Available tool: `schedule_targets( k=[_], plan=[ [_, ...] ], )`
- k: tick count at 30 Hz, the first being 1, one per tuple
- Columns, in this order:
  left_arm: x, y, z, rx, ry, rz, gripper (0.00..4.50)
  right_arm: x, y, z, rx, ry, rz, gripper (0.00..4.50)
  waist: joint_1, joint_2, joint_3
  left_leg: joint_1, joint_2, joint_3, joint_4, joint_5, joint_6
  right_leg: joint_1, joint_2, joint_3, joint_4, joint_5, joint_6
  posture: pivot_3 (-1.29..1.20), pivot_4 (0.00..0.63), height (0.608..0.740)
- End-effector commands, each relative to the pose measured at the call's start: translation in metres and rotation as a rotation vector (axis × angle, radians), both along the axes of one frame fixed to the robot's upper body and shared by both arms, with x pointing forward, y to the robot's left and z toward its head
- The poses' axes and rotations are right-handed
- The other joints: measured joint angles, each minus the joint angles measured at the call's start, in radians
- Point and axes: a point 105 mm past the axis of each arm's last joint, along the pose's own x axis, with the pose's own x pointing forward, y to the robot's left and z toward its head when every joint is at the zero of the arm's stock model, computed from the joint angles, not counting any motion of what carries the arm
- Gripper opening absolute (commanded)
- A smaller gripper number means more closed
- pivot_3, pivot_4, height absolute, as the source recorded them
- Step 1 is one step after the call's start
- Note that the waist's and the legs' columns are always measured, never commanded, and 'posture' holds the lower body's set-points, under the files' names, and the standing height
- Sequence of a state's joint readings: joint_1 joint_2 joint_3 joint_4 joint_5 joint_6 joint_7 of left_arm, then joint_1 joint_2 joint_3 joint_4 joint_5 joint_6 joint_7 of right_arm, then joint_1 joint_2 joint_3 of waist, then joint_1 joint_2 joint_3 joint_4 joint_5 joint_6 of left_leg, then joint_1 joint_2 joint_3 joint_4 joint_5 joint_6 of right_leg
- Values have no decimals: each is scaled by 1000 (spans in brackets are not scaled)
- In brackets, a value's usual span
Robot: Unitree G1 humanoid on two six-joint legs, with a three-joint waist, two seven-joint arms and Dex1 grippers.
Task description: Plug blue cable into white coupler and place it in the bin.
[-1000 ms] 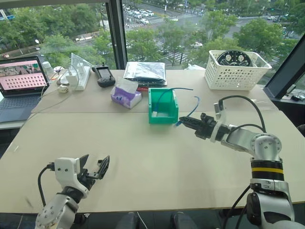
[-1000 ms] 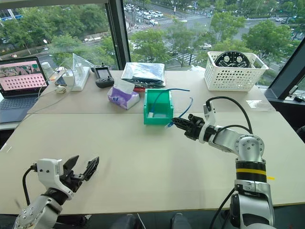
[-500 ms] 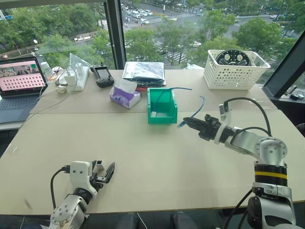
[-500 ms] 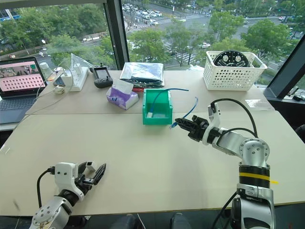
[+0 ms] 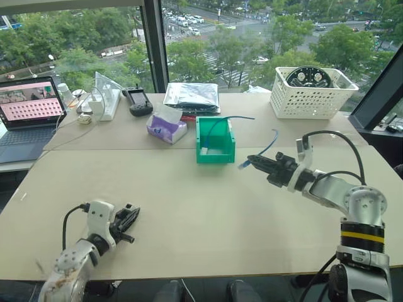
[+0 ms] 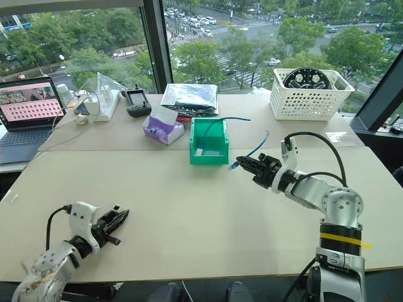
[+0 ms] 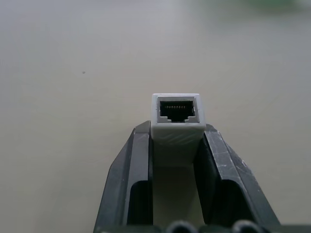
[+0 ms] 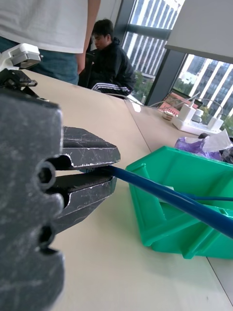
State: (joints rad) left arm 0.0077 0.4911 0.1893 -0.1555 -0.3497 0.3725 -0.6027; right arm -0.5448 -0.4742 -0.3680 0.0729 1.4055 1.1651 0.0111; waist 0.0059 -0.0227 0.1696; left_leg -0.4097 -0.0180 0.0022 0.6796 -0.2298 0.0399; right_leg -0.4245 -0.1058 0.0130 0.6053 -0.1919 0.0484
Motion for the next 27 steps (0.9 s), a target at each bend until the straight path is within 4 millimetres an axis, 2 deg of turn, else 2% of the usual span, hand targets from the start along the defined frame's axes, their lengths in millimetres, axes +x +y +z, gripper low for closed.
schedule_targets(
  k=[1,3,7,10,14,20,27],
  plan=[
    [22,-29,23,10,-41,-202,662,-8,-1,16,-1,-73,-9,0,-2,-1,0,0,0,0,0,0,0,0,0,0,0,2,2,0,150,734],
    [33,-42,33,6,-52,-263,662,-10,-1,16,-12,-83,-22,0,-5,-1,0,-1,-1,2,-1,0,0,0,-1,1,-2,6,0,0,150,734],
    [42,-99,42,68,-45,-517,662,-17,-1,17,-14,-110,-70,0,-12,-1,0,-4,-2,1,-1,-3,3,-2,-1,1,-3,6,1,0,150,734],
    [47,-133,41,133,-19,-664,662,-21,-4,14,-19,-115,-126,0,-8,-1,0,-6,-2,0,-3,-4,4,-2,-1,0,-2,6,1,0,150,734],
    [49,-173,27,240,53,-821,662,-27,-4,12,-45,-137,-199,0,-11,-1,0,-6,-3,1,-2,-4,4,-1,-2,0,-4,6,3,0,150,734],
    [55,-199,8,374,138,-845,662,-36,3,7,-87,-140,-254,0,-19,-1,0,-6,-3,1,-2,-4,4,-1,-1,0,-8,7,3,0,150,734],
    [56,-221,12,370,174,-818,662,-39,15,-7,-108,-108,-281,0,-8,-1,0,-5,-3,0,0,-4,4,1,-2,1,-8,7,5,0,150,734]
  ],
)
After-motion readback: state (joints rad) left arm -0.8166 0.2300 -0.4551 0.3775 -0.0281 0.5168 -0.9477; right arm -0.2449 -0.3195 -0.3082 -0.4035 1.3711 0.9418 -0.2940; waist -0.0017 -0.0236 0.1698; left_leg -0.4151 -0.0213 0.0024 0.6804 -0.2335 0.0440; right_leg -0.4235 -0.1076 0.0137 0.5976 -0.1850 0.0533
